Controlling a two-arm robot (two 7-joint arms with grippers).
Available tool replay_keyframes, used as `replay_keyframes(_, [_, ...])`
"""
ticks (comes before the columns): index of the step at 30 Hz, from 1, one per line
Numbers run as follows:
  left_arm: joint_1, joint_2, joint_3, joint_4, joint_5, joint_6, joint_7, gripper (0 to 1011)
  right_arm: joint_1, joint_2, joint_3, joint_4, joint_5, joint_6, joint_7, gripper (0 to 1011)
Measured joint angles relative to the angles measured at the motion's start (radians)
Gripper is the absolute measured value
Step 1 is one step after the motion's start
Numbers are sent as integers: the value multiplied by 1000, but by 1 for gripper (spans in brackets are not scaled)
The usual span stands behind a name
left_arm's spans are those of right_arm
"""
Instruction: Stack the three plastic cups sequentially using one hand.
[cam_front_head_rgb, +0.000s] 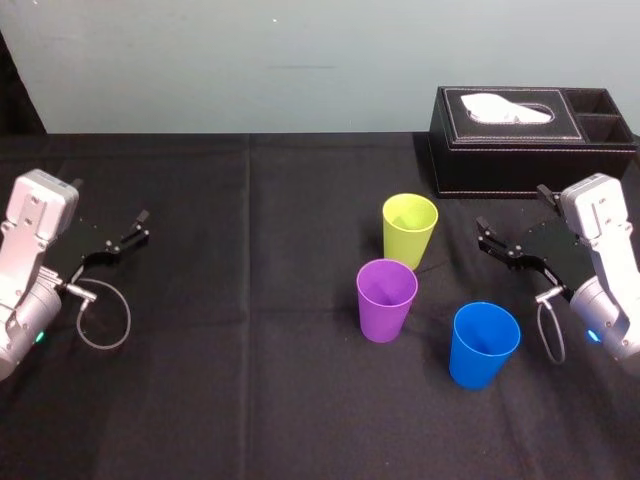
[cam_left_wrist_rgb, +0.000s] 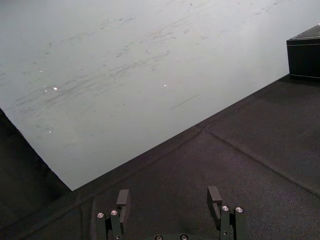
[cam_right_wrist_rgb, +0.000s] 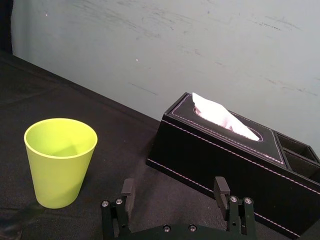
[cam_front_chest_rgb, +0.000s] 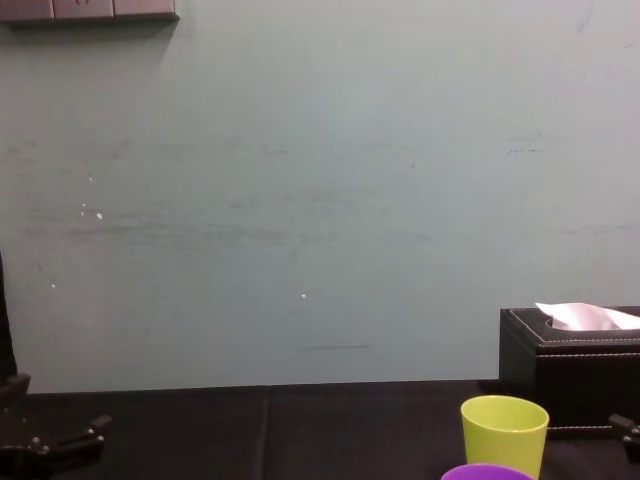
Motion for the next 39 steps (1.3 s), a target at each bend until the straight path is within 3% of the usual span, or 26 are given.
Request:
replay_keyframes(10, [0,0,0,0,0,0,0,1011,-40,17,40,-61,11,6,10,1003])
replay_keyframes(19, [0,0,0,0,0,0,0,1011,-171,121,136,-186,95,-9,94,1003])
replay_keyframes(23, [0,0,0,0,0,0,0,1011,-258,192,183,-234,137,-36,151,1003])
replay_keyframes(28, [0,0,0,0,0,0,0,1011,-440,301,278,-294,185,-111,211,1003])
replay_keyframes(34, [0,0,0,0,0,0,0,1011,-609,356,361,-330,248,-177,263,1003])
replay_keyframes(39, [0,0,0,0,0,0,0,1011,-684,363,384,-349,281,-205,299,1003])
